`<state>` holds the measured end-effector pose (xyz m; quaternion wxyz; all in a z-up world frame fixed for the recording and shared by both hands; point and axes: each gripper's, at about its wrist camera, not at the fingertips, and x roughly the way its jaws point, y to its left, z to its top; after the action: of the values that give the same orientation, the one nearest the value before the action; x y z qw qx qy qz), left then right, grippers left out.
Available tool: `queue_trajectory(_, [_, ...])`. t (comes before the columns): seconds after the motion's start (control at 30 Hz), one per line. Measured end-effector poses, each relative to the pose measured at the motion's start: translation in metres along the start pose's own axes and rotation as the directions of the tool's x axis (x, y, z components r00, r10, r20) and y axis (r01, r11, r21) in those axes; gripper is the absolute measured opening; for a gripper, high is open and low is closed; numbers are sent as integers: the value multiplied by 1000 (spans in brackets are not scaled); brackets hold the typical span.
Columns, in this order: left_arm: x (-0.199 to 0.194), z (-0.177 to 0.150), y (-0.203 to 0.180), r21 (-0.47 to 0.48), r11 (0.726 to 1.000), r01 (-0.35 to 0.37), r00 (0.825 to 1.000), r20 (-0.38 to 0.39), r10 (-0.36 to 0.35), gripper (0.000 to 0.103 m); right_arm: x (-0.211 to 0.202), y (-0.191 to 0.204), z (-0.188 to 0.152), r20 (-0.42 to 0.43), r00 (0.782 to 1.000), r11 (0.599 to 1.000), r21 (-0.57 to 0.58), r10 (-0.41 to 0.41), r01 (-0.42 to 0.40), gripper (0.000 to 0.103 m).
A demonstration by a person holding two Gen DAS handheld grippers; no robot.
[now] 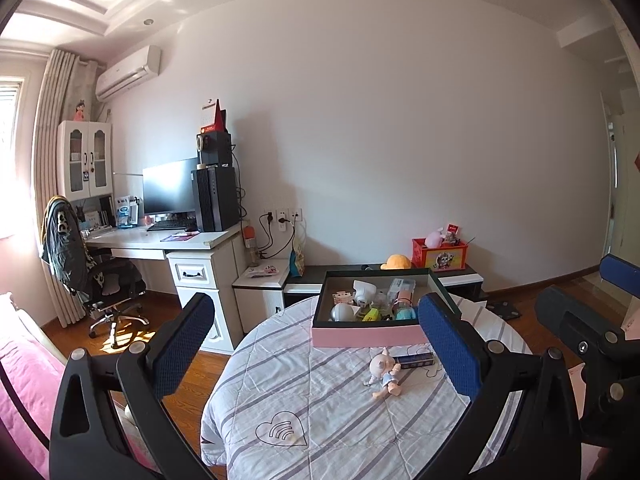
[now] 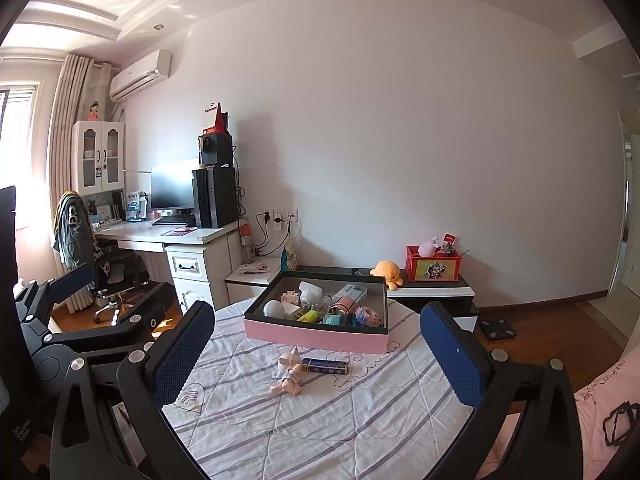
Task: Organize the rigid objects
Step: 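Withdraw both tools from the box toward the doll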
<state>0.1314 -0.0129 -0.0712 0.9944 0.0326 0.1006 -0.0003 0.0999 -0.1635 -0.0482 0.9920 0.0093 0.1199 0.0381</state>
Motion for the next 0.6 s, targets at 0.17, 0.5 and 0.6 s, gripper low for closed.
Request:
queue_trajectory(0.17, [-1,0,0,-1,1000,-2,1000,-4,2,103,-1,0,-1,-2,1000,1000,1,-1,1,103])
queue_trajectory(0.5, [17,-6,-1,19,1000,5,998,-69,-4,103,24,-9,-10,-66,998,1000,15,1,0,103])
queue_trajectory(0.6, [31,-12,-5,30,1000,7,994,-106,-3,103,38,-14,-18,-100,995,1000,23,2,1,103])
